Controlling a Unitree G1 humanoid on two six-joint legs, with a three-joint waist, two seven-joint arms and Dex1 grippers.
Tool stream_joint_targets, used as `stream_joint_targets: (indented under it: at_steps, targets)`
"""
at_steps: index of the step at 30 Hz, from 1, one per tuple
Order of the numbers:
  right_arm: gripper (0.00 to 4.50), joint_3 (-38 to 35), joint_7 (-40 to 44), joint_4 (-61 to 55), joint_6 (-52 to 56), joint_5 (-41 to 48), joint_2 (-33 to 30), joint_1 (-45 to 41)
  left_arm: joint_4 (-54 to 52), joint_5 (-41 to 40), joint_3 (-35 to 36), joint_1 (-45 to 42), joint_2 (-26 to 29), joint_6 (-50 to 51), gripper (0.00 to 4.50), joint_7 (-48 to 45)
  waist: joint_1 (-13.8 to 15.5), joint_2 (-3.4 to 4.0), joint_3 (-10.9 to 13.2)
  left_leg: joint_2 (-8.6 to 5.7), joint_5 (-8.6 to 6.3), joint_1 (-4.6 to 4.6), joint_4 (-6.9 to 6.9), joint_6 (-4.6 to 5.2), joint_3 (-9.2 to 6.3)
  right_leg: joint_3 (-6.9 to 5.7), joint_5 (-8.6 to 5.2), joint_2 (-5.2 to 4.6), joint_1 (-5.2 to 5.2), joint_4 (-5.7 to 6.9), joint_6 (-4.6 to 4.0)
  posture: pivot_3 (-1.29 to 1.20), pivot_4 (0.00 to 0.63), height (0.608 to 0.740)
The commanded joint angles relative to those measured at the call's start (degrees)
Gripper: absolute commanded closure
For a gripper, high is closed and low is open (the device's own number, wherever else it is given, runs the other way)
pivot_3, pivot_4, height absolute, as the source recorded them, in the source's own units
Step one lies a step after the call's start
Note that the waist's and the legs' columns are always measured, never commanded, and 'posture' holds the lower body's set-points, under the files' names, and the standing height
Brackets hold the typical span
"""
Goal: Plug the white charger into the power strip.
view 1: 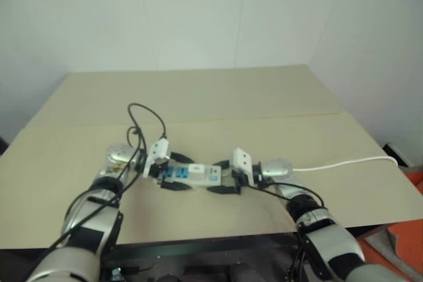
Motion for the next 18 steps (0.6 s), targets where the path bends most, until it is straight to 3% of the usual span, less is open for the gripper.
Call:
stream_joint_targets:
  at_steps: [1,4,10,13,18]
  targets:
    - [1.08,0.48,-0.88,0.19,0.45,-1.34,0.10,-0.17,-3.79,-3.45,-1.14,0.49,2.62,2.64,0.04,-0.16,-0.12,-0.05,0.09,0.00,0.00,-0.01,0.00,0.00,0.00,0.00,0.00,0.00,-0.01,0.01,0.00,0.00,0.150,0.740]
    - [0.09,-0.70,1.05,-1.55,0.88,0.31,-1.14,-0.12,-8.38,-7.49,-1.74,1.62,5.61,3.43,0.00,-0.16,-0.15,-0.15,0.46,0.01,0.00,-0.06,0.00,0.00,-0.01,0.00,0.00,0.00,-0.05,0.01,0.00,0.00,0.150,0.740]
    - [0.03,-4.67,7.37,-17.08,3.30,6.96,-10.04,5.02,-19.01,-14.63,2.27,9.06,14.99,5.11,0.00,-0.16,0.57,-0.13,0.91,0.02,-0.03,-0.86,0.01,-0.01,0.00,-0.01,-0.03,-0.05,-0.79,-0.05,0.04,0.00,0.150,0.740]
    - [0.03,-7.57,9.89,-29.80,7.77,11.78,-17.10,10.35,-22.97,-16.28,7.47,13.91,19.33,6.64,0.00,-0.16,0.98,-0.13,1.29,0.02,-0.07,-1.31,0.01,0.00,0.00,-0.07,-0.02,-0.12,-1.18,-0.03,-0.04,0.00,0.150,0.740]
    - [0.03,-16.04,11.65,-47.56,13.84,20.28,-29.72,22.00,-28.45,-16.98,18.32,23.19,23.05,2.34,0.00,3.58,2.25,-0.10,1.67,0.04,-0.13,-1.30,-0.03,0.00,0.01,-0.18,-0.01,-0.18,-1.21,-0.05,-0.29,0.00,0.150,0.740]
